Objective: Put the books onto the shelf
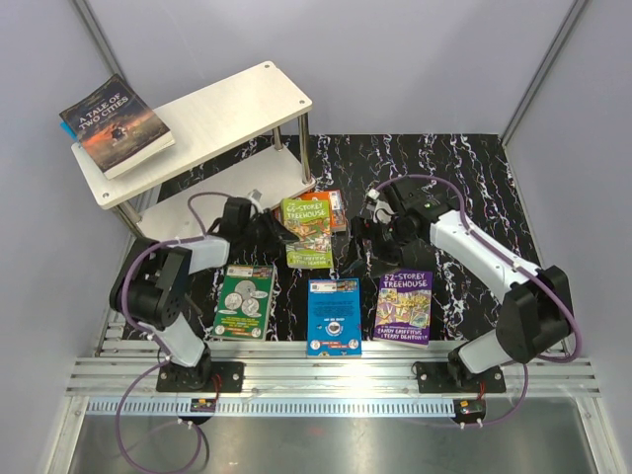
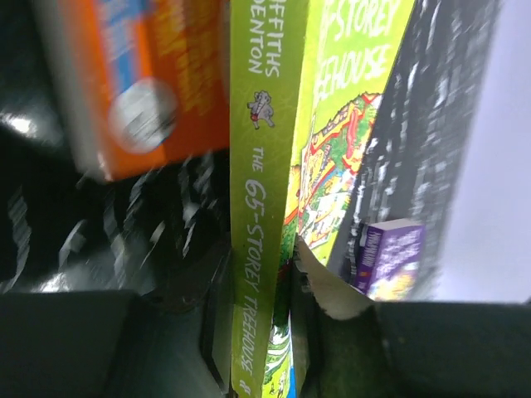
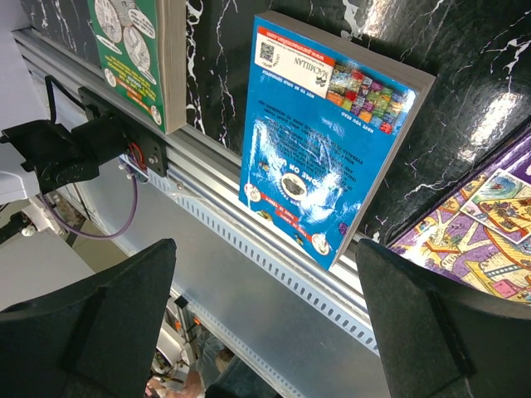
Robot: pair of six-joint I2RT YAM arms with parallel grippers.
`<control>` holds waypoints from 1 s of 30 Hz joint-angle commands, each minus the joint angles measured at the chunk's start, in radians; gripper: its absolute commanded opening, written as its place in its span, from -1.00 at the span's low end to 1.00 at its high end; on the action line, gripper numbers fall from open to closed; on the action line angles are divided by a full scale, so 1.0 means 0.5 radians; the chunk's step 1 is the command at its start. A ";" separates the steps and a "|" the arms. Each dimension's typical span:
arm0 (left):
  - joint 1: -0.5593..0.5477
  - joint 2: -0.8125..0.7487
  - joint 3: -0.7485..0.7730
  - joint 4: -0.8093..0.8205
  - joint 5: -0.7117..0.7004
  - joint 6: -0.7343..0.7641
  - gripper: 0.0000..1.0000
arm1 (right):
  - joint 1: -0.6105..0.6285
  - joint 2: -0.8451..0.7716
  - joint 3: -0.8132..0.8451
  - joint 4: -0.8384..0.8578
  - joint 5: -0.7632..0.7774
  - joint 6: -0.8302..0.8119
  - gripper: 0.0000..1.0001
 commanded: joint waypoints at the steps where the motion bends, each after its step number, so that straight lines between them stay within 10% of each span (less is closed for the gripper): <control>1: 0.134 -0.189 -0.262 0.686 0.053 -0.358 -1.00 | -0.010 -0.121 0.012 -0.018 0.020 -0.042 0.93; 12: 0.389 -0.342 -0.385 1.534 0.359 -0.668 -1.00 | -0.010 -0.149 -0.022 -0.042 0.007 -0.069 0.91; 30: 0.493 0.197 0.212 1.256 -0.058 -0.723 -1.00 | -0.007 -0.090 -0.037 -0.033 -0.023 -0.073 0.90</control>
